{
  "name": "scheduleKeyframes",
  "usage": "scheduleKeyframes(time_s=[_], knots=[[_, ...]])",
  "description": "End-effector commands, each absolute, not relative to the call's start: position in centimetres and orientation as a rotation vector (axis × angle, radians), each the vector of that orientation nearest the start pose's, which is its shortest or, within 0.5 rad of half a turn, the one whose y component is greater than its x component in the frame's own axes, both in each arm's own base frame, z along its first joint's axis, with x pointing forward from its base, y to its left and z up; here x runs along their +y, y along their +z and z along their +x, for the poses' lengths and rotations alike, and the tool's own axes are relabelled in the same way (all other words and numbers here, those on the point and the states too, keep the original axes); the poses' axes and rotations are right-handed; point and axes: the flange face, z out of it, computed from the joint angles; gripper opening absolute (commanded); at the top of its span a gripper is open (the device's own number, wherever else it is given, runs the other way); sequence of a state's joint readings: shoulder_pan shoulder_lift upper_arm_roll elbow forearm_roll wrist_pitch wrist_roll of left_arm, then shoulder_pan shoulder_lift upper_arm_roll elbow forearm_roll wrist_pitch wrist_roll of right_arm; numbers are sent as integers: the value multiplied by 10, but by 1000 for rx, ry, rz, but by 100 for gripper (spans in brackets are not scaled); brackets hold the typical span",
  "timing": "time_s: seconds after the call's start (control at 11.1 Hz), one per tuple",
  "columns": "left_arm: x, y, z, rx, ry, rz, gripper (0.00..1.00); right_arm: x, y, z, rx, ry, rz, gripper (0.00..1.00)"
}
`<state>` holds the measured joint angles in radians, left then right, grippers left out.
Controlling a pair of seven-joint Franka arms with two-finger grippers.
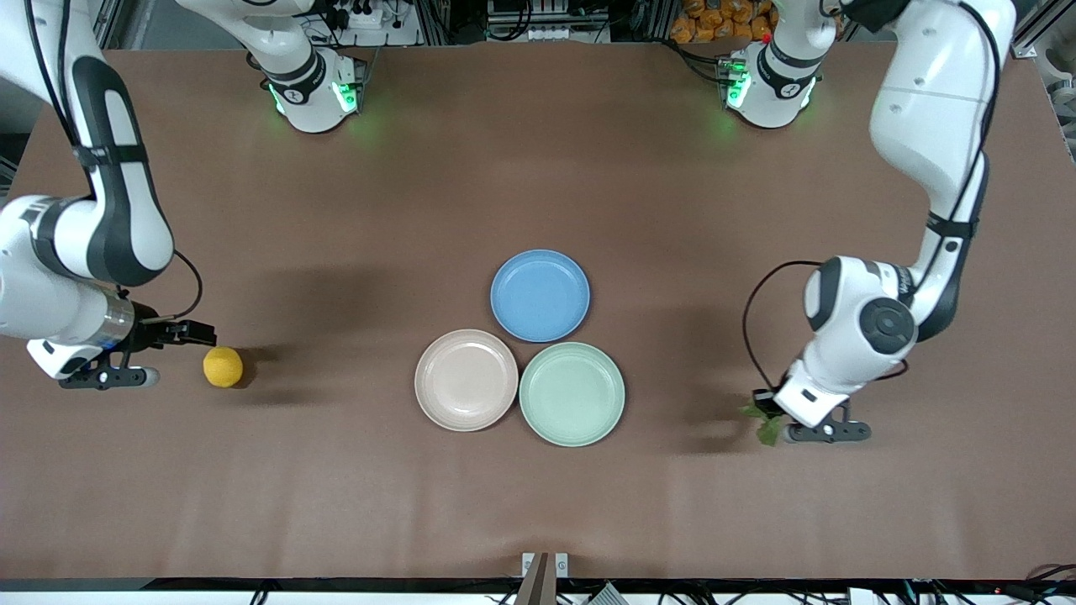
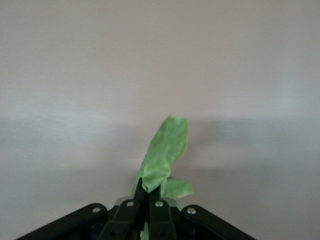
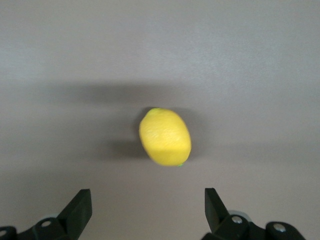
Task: Place lemon and lettuce in plates
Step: 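Lift the lettuce with the left gripper while the right gripper nears the lemon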
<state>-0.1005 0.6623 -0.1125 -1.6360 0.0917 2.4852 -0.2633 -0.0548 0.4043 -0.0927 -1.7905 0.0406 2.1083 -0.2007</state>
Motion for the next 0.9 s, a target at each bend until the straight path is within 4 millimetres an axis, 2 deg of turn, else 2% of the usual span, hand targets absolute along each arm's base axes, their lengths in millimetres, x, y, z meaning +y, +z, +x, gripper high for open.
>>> scheduleKeyframes(time_s=[0.0, 0.27, 0.54, 0.81], knots=[[-220, 285, 669, -143, -323, -3187, 0, -106, 271, 639, -87, 89, -3081, 100], [-303, 303, 637, -201, -350, -3217, 0, -107, 236, 643, -73, 61, -3082, 100], [-373, 293, 610, -327, -328, -3240, 0, -108, 215, 641, -69, 89, -3081, 100], [-401, 278, 602, -322, -414, -3298, 0, -113, 199, 640, -77, 90, -3081, 100]])
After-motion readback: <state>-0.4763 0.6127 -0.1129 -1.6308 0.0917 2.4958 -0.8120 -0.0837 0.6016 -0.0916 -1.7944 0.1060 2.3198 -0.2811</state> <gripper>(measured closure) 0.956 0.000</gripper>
